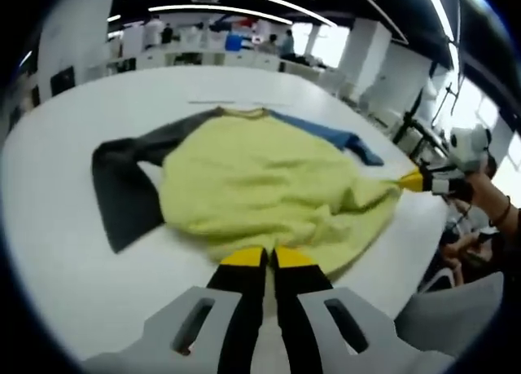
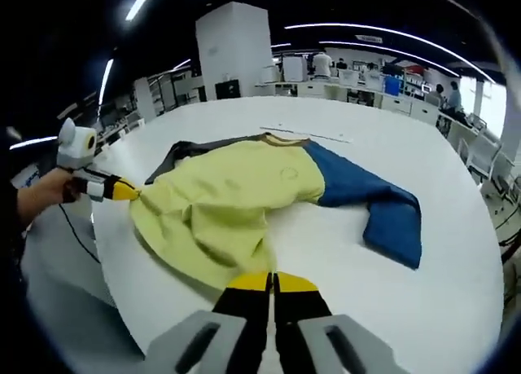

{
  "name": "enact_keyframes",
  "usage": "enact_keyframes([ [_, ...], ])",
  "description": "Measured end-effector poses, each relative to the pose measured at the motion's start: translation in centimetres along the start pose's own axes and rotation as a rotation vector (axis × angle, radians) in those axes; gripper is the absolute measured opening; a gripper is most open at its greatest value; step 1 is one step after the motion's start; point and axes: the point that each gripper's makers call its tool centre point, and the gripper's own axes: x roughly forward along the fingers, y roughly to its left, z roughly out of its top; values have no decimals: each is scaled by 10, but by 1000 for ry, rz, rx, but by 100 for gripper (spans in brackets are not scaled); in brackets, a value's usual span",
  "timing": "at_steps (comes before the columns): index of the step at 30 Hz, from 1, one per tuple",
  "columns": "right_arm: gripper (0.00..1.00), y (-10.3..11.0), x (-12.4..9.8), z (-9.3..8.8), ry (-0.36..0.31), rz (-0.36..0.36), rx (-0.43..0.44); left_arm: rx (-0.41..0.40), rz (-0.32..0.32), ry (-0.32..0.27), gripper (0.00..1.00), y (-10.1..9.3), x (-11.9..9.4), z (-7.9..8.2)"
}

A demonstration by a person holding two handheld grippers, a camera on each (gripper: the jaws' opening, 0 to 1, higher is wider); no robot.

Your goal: Fold the garment on the visible template until the final outline fits inside the template.

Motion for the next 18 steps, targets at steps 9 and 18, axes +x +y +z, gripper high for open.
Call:
enact_keyframes([
  [9,0,6,-7,-29,65,-37,-30,-35,8,18,0,-1,-4,-13],
  [18,0,21,-6,-56,151,-23,-40,-12,61,27,0,1,-8,-17],
])
